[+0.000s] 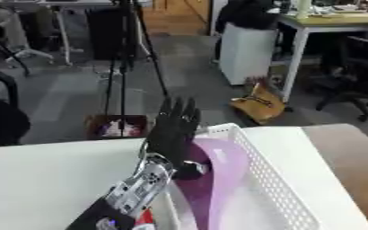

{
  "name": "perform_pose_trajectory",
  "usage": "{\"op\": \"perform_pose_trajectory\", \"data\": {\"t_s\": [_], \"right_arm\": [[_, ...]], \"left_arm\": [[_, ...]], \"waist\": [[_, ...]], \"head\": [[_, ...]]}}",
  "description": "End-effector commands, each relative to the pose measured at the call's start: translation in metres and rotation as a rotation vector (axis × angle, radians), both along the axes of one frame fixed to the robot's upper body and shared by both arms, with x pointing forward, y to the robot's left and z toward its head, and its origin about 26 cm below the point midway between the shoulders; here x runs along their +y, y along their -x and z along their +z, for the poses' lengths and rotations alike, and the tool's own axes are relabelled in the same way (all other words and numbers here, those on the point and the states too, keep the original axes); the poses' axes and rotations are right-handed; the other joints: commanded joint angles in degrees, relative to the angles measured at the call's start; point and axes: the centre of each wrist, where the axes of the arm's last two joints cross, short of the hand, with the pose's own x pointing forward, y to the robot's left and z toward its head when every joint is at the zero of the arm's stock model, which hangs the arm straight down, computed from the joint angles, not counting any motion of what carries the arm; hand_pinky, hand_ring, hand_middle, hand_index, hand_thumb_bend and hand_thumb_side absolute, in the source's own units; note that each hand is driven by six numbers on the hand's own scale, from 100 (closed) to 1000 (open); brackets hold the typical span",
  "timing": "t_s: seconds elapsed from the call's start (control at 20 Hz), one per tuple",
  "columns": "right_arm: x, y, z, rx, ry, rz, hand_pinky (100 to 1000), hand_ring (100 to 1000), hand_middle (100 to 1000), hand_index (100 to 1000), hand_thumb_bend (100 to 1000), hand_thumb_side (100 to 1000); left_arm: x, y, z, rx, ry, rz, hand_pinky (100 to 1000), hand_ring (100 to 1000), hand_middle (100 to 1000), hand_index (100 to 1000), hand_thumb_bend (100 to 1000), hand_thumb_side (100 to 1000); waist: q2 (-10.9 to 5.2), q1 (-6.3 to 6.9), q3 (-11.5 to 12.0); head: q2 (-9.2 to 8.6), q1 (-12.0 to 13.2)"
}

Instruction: Pick up objects on the table and place them in the box.

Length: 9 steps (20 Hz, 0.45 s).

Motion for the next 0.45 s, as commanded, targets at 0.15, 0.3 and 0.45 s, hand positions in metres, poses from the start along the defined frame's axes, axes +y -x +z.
{"op": "perform_pose_trajectory", "data": {"t_s": [0.15,0.3,0.45], "right_arm": [[-0.003,0.004,0.015,-0.031,0.05,-0.016,617,566,526,581,100,408],[-0.003,0.004,0.015,-0.03,0.051,-0.023,616,566,526,581,100,407],[-0.004,0.005,0.015,-0.027,0.054,-0.034,616,566,526,581,100,404]], "left_arm": [[-0.002,0.035,0.041,-0.105,-0.022,-0.062,997,969,947,1000,518,926],[0.004,0.069,0.063,-0.212,-0.005,-0.149,988,938,930,997,502,913],[0.023,0.117,0.085,-0.368,0.02,-0.269,972,905,905,970,486,894]], "waist": [[-1.81,-0.58,0.4],[-2.06,-0.71,1.0],[-2.55,-0.74,2.0]], "head": [[0.14,-0.6],[0.49,-0.9],[1.23,-1.8]]}}
